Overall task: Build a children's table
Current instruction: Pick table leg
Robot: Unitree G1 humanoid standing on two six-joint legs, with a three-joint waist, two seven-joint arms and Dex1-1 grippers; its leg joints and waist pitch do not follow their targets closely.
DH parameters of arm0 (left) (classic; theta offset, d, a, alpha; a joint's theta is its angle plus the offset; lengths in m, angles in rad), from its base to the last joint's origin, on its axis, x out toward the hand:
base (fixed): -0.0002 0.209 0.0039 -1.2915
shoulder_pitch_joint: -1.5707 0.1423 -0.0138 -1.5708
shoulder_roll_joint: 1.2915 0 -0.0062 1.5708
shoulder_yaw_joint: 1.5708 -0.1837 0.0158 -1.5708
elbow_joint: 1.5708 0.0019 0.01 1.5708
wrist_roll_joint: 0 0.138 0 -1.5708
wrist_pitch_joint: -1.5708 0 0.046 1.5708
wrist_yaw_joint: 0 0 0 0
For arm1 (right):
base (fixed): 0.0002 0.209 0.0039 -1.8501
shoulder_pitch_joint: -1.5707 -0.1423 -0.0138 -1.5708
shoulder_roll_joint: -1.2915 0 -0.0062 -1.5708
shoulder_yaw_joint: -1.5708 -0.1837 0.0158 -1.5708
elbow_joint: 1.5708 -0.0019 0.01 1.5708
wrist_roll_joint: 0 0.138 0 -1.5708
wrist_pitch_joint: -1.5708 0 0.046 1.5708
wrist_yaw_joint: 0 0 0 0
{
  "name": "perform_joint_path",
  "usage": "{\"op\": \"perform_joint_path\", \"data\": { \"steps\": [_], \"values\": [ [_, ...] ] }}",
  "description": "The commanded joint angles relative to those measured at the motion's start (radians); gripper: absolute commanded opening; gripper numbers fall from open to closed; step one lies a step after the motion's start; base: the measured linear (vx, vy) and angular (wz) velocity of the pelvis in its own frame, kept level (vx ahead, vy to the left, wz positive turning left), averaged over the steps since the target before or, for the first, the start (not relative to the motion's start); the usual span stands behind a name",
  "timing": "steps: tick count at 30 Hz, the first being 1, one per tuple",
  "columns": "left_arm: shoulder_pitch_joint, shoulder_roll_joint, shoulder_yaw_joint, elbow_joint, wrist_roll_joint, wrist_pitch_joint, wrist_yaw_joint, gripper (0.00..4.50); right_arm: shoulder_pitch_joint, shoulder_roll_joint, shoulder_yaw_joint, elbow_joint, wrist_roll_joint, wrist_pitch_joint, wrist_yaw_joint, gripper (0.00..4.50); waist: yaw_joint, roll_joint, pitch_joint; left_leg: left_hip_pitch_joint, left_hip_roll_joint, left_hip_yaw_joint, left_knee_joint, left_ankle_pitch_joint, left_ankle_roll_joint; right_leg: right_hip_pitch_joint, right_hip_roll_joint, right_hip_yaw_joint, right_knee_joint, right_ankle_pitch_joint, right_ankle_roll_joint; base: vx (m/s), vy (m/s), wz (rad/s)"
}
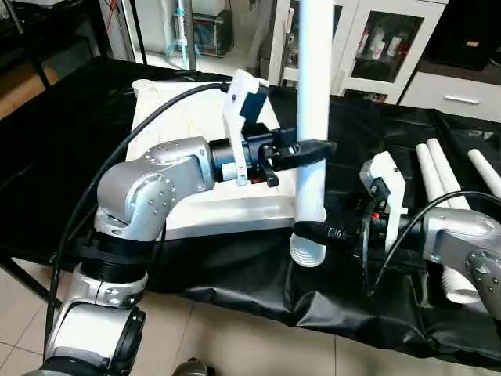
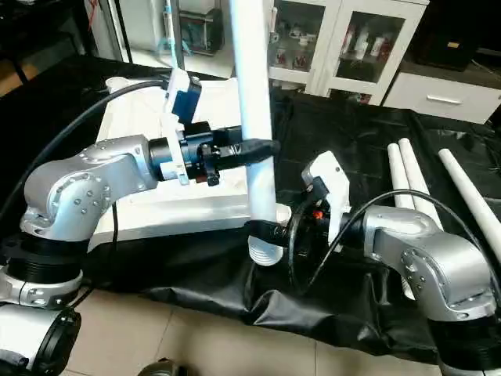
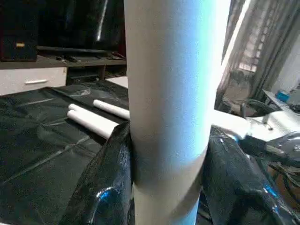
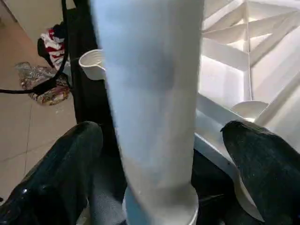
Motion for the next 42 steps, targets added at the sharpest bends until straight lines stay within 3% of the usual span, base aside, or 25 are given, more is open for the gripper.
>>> {"op": "perform_joint_path", "data": {
  "steps": [1, 9, 18, 27, 28, 35, 37, 42],
  "values": [
    [-0.039, -0.003, -0.018, -0.026, 0.008, -0.009, -0.016, 1.77, -0.011, -0.004, 0.008, 0.003, -0.013, -0.009, -0.003, 4.50, 0.000, -0.016, -0.075, 0.032, 0.051, -0.022, -0.066, -0.100, -0.016, 0.034, -0.055, 0.033, -0.062, -0.054, -0.208, 0.000, 0.000, 0.00],
    [-0.032, -0.010, -0.044, -0.032, 0.014, -0.018, -0.037, 1.77, -0.011, -0.017, 0.028, 0.003, -0.017, -0.002, 0.020, 3.80, 0.001, -0.024, -0.074, 0.031, 0.051, -0.021, -0.064, -0.089, -0.005, 0.037, -0.056, 0.034, -0.060, -0.034, -0.216, 0.000, 0.000, 0.00],
    [-0.037, -0.003, -0.062, -0.026, 0.025, -0.029, -0.066, 1.77, -0.006, -0.042, 0.052, -0.001, -0.031, 0.001, 0.045, 2.87, 0.001, -0.023, -0.075, 0.032, 0.052, -0.022, -0.064, -0.089, -0.008, 0.036, -0.055, 0.034, -0.059, -0.032, -0.211, 0.000, 0.000, 0.00],
    [-0.037, -0.004, -0.089, -0.032, 0.033, -0.036, -0.096, 1.77, 0.004, -0.053, 0.077, -0.007, -0.049, -0.005, 0.066, 2.34, 0.000, -0.026, -0.075, 0.032, 0.052, -0.022, -0.063, -0.099, -0.009, 0.037, -0.056, 0.034, -0.059, -0.034, -0.218, 0.000, 0.000, 0.00],
    [-0.037, -0.004, -0.089, -0.032, 0.033, -0.036, -0.096, 1.77, 0.004, -0.053, 0.077, -0.007, -0.049, -0.005, 0.066, 2.10, 0.001, -0.026, -0.075, 0.032, 0.053, -0.022, -0.063, -0.099, -0.009, 0.037, -0.057, 0.034, -0.059, -0.034, -0.219, 0.000, 0.000, 0.00],
    [-0.044, -0.008, -0.087, -0.023, 0.050, -0.045, -0.079, 1.75, 0.002, -0.050, 0.080, -0.003, -0.048, -0.011, 0.064, 1.90, 0.000, -0.025, -0.075, 0.032, 0.053, -0.023, -0.063, -0.101, -0.012, 0.036, -0.055, 0.034, -0.059, -0.036, -0.218, 0.000, 0.000, 0.00],
    [-0.048, -0.004, -0.078, -0.022, 0.037, -0.022, -0.075, 2.45, -0.002, -0.042, 0.069, 0.003, -0.047, -0.014, 0.053, 1.88, 0.001, -0.025, -0.076, 0.032, 0.052, -0.022, -0.063, -0.098, -0.010, 0.037, -0.056, 0.034, -0.058, -0.029, -0.220, 0.000, 0.000, 0.00],
    [-0.051, -0.009, -0.052, -0.019, 0.013, -0.002, -0.069, 2.74, -0.006, -0.026, 0.047, 0.016, -0.045, -0.019, 0.033, 1.87, 0.001, -0.024, -0.075, 0.032, 0.052, -0.022, -0.062, -0.102, -0.011, 0.036, -0.056, 0.034, -0.058, -0.036, -0.227, 0.000, 0.000, 0.00]
  ]
}}
